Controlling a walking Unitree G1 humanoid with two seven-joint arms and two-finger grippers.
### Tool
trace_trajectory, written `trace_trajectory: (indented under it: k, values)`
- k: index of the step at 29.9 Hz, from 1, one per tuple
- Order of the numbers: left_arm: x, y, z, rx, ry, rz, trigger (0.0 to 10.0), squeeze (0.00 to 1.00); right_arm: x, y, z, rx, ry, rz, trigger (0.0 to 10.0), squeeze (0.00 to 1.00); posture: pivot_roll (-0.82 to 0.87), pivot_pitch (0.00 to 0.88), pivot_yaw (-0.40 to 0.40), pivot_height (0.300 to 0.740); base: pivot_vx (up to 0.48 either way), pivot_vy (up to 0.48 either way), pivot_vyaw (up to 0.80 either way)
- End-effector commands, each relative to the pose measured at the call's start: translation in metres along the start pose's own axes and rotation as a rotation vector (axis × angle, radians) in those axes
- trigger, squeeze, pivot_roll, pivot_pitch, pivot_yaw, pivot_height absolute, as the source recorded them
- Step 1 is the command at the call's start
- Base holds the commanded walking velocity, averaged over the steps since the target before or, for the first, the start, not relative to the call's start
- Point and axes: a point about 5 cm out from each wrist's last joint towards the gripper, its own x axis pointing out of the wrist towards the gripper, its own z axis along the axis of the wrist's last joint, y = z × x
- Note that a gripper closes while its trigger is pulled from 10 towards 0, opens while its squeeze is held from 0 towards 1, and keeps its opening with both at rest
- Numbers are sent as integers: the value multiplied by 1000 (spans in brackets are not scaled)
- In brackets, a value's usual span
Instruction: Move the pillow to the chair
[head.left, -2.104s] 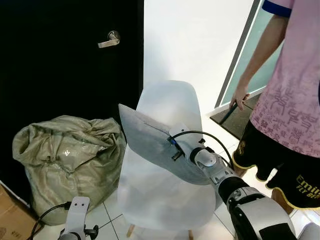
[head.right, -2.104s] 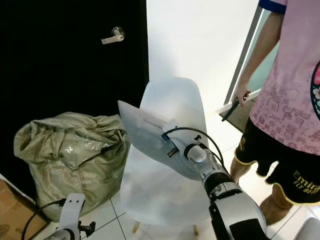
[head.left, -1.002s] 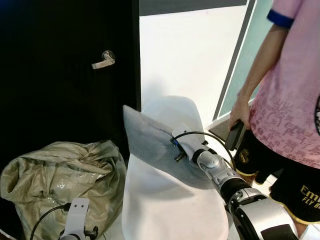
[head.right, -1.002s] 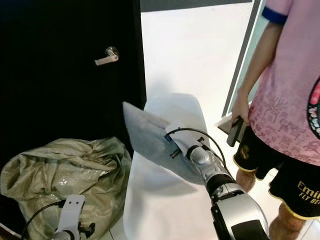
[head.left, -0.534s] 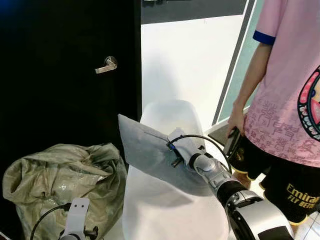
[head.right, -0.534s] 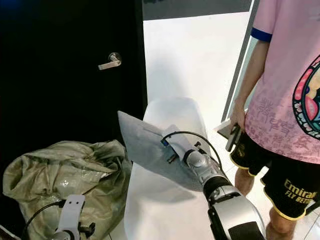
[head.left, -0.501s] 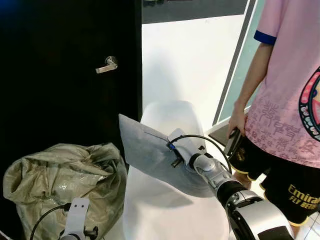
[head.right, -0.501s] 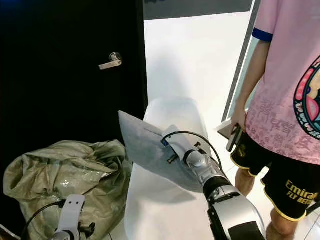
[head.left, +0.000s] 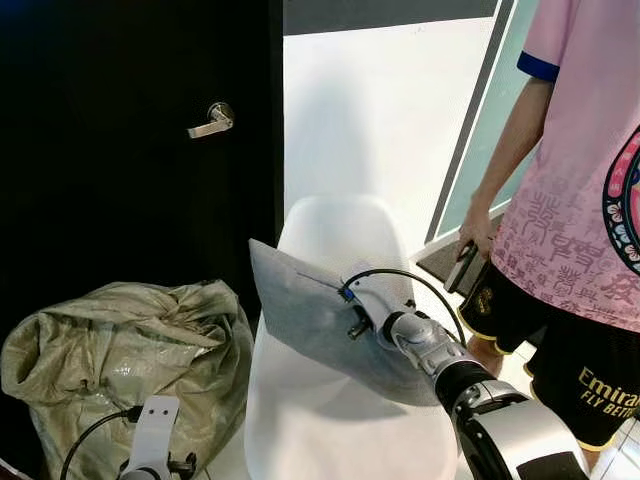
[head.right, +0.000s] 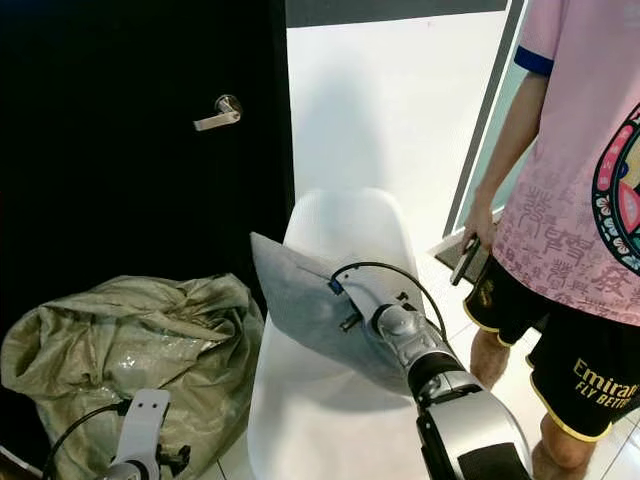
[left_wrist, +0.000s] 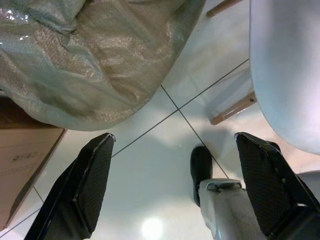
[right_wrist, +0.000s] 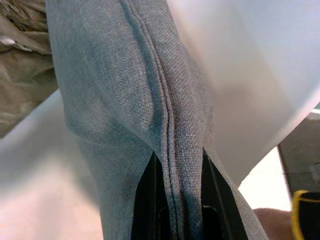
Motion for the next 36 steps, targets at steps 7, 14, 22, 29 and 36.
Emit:
trace_trajectory:
  k: [7,14,22,29,36]
  values:
    - [-1,3,-7,6,29,5,10000,0,1,1,7,35,-22,1,10000,0,-78,74,-40,640,0,0,0]
    - [-2,3,-8,8,30,6,10000,0,2,6,7,20,-28,27,10000,0,-75,79,-38,620,0,0,0]
    - [-2,4,-8,12,30,5,10000,0,2,12,-3,-28,23,51,10000,0,-74,92,-35,595,0,0,0]
    - [-3,5,-10,13,33,5,10000,0,-2,22,-31,-165,167,132,10000,0,-67,106,-36,560,0,0,0]
    - [-3,5,-12,14,36,6,10000,0,-5,23,-42,-175,229,192,10000,0,-62,115,-32,551,0,0,0]
